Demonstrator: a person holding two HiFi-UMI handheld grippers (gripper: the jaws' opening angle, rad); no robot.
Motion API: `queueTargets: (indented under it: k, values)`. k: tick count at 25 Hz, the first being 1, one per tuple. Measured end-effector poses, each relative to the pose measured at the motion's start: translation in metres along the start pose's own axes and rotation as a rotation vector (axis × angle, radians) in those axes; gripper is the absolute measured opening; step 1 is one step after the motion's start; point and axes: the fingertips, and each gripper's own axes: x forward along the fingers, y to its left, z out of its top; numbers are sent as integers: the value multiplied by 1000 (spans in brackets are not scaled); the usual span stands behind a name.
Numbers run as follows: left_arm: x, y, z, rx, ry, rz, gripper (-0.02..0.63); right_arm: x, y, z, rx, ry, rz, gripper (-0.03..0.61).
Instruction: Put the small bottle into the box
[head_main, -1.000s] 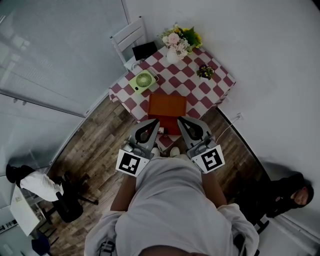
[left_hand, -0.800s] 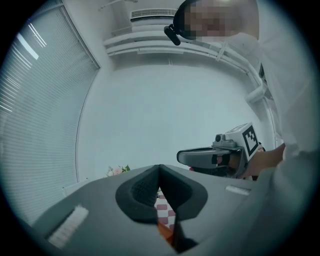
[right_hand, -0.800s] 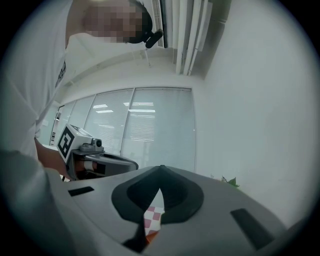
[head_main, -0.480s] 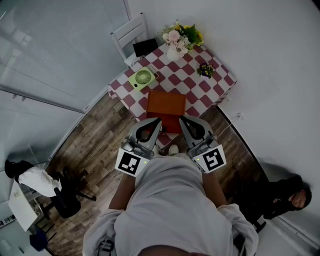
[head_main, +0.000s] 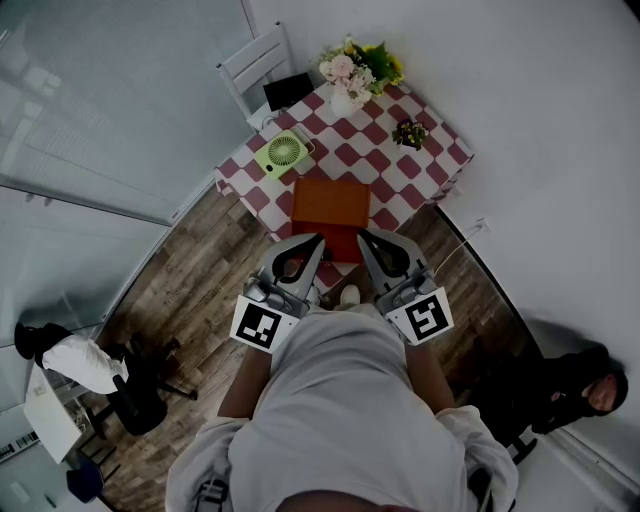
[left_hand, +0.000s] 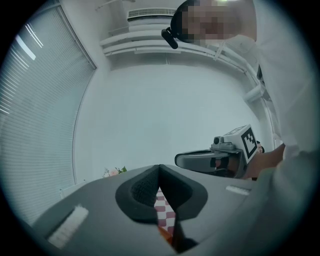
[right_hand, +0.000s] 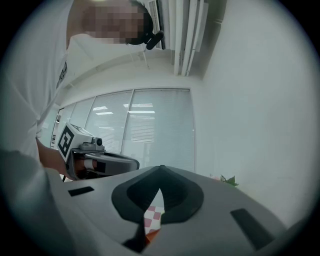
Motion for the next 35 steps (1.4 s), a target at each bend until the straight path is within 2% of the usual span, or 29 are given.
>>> queueTargets:
  k: [22,27,29,35]
  values:
    - [-4,6,0,-5,-2,22,-2,0,-1,6,7,-20,-3,1]
    - [-6,7,3,53,-56,34,-2,-1,-5,-4,-71,-18,-24,-2]
    - [-2,10,4,79,-70,25,-2,1,-13,-11,-67,3,-44,-2]
    - [19,36,14,81,-117,57,-2,18,-35,-3,-96,-16,-55,-1]
